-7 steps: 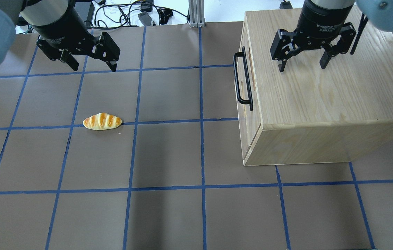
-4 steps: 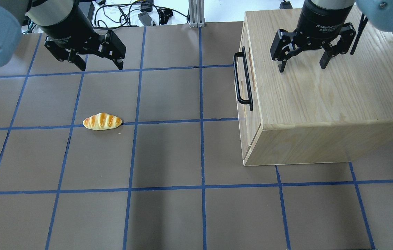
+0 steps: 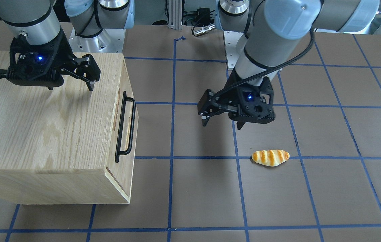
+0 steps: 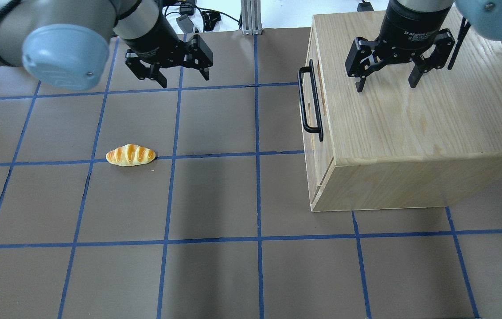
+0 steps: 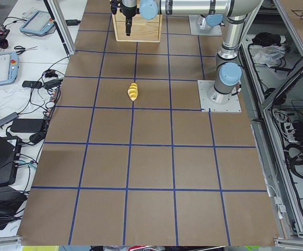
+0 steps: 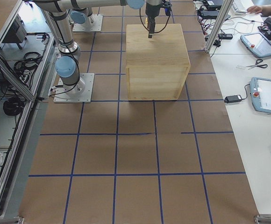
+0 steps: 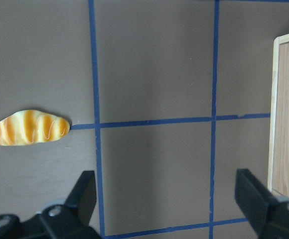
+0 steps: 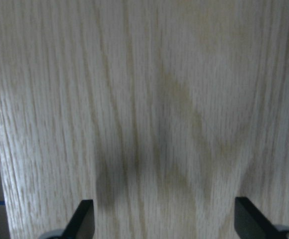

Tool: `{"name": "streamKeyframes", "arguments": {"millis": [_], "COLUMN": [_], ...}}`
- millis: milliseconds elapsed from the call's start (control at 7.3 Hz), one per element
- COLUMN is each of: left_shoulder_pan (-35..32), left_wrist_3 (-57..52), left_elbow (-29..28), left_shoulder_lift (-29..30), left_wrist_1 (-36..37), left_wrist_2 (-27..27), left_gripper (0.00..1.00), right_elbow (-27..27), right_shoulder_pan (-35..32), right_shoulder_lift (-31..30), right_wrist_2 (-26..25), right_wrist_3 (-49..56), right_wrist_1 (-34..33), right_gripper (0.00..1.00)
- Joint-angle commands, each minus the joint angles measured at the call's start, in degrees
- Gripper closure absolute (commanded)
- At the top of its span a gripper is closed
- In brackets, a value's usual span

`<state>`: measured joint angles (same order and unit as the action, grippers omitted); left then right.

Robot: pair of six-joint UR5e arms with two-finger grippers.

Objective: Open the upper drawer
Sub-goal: 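Move the left gripper toward the black drawer handle on the cabinet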

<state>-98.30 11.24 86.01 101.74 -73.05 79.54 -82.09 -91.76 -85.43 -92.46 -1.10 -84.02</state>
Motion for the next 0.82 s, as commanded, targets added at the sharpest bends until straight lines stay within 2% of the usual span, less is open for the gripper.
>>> {"name": "streamKeyframes", "arguments": {"millis": [0, 137, 685], "left_shoulder_pan": [-5.6, -6.7, -10.1], "left_wrist_3": [8.2, 11.2, 12.1], "left_elbow": [-0.2, -0.1, 0.4], "left_shoulder_lift": [4.3, 5.6, 7.4], "left_wrist_1": [7.2, 10.1, 12.0], "left_wrist_2": [-9.5, -12.5, -13.5], "left_gripper": [0.0, 0.0, 0.0], "right_elbow": [0.0, 0.0, 0.0], "right_shoulder_pan": [0.0, 0.0, 0.1], "right_shoulder_lift": [0.0, 0.0, 0.0], "right_wrist_2": [0.0, 0.0, 0.0], "right_wrist_3": [0.0, 0.0, 0.0], "right_wrist_1": [0.0, 0.0, 0.0], "right_gripper": [0.0, 0.0, 0.0]}}
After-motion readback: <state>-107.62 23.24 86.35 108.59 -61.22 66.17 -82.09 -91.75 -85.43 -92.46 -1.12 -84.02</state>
